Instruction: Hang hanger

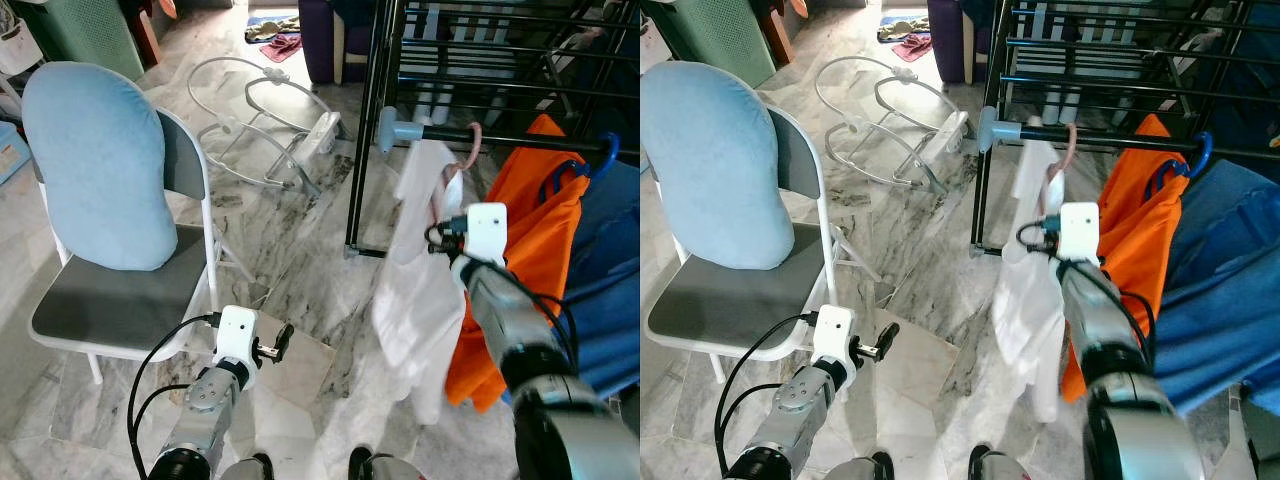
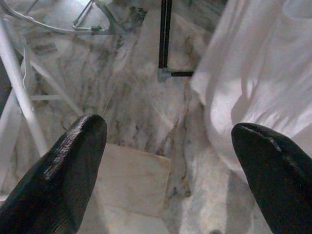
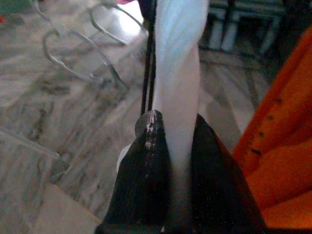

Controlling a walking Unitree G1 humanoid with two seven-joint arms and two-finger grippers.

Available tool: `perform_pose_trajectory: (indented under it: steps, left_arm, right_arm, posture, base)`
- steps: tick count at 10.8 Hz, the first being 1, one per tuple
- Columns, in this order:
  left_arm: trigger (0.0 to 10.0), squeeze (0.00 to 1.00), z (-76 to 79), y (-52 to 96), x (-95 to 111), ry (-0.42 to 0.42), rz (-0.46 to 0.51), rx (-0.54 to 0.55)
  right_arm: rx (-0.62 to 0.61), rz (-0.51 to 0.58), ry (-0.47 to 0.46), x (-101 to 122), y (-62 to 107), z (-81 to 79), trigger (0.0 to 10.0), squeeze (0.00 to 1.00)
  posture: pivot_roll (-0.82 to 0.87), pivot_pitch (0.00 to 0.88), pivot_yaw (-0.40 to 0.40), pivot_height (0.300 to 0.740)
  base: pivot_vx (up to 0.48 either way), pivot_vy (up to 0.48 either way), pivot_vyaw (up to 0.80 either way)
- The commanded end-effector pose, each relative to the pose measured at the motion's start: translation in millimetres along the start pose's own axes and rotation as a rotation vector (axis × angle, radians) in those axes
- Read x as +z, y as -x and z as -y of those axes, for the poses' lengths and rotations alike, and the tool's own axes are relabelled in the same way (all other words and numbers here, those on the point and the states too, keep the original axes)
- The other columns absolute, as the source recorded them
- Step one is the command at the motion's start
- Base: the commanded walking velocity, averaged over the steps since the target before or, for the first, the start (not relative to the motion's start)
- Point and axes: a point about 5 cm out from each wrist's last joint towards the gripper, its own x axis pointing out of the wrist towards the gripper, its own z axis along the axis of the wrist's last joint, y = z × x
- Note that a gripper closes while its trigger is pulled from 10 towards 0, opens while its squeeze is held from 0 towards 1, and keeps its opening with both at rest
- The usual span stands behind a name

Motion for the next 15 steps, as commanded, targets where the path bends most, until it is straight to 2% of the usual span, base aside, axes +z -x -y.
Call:
perform_pose_trajectory:
  steps: [1,2,3,4,5,7,9,12,15]
  left_arm:
    - [10.0,0.0,-0.7,3.0,-7,0.001,-0.028,0.007]
    - [10.0,0.0,-0.5,2.8,-6,0.008,-0.022,0.01]
    - [10.0,0.0,0.3,1.8,-6,0.008,-0.025,0.027]
    - [10.0,0.0,0.3,0.9,-7,0.006,-0.034,0.04]
    - [10.0,0.0,1.3,-1.2,-7,0.006,-0.042,0.04]
    - [10.0,0.0,4.6,-3.7,-6,-0.004,-0.047,0.031]
    - [10.0,0.0,5.5,-4.9,-5,-0.004,-0.043,0.035]
    - [10.0,0.0,0.8,-0.9,-10,0.005,-0.052,0.076]
    - [10.0,0.0,0.6,-0.5,-11,0.015,-0.051,0.096]
  right_arm:
    - [0.03,0.054,0.027,7,1.9,-1.5,0.0,0.0]
    - [0.02,0.141,0.028,15,8.3,3.7,0.0,0.0]
    - [0.016,0.242,0.002,18,23.0,5.6,2.3,0.0]
    - [0.01,0.254,-0.005,12,30.3,5.0,4.2,0.0]
    - [0.011,0.24,-0.02,-5,44.0,-1.8,10.0,0.0]
    - [0.039,0.138,-0.049,-45,63.8,-22.1,10.0,0.0]
    - [0.066,0.077,-0.068,-62,71.9,-37.1,10.0,0.0]
    - [0.108,0.053,-0.083,-63,68.7,-52.5,10.0,0.0]
    - [0.126,0.039,-0.079,-62,64.5,-56.4,10.0,0.0]
  posture:
    - [-0.03,0.167,0.038,0.74]
    - [-0.04,0.169,0.04,0.74]
    - [-0.05,0.17,0.04,0.74]
    - [-0.06,0.17,0.039,0.74]
    - [-0.08,0.163,0.046,0.74]
    - [-0.09,0.154,0.05,0.74]
    - [-0.08,0.149,0.046,0.74]
    - [-0.06,0.157,0.024,0.74]
    - [-0.07,0.171,0.016,0.74]
  base:
    - [0.0,0.0,0.0]
    - [0.0,0.0,0.0]
    - [0.0,0.0,0.0]
    - [0.0,0.0,0.0]
    - [0.0,0.0,0.0]
    - [0.0,0.0,0.0]
    - [0.0,0.0,0.0]
    - [0.0,0.0,0.0]
    - [-0.171,0.0,0.0]
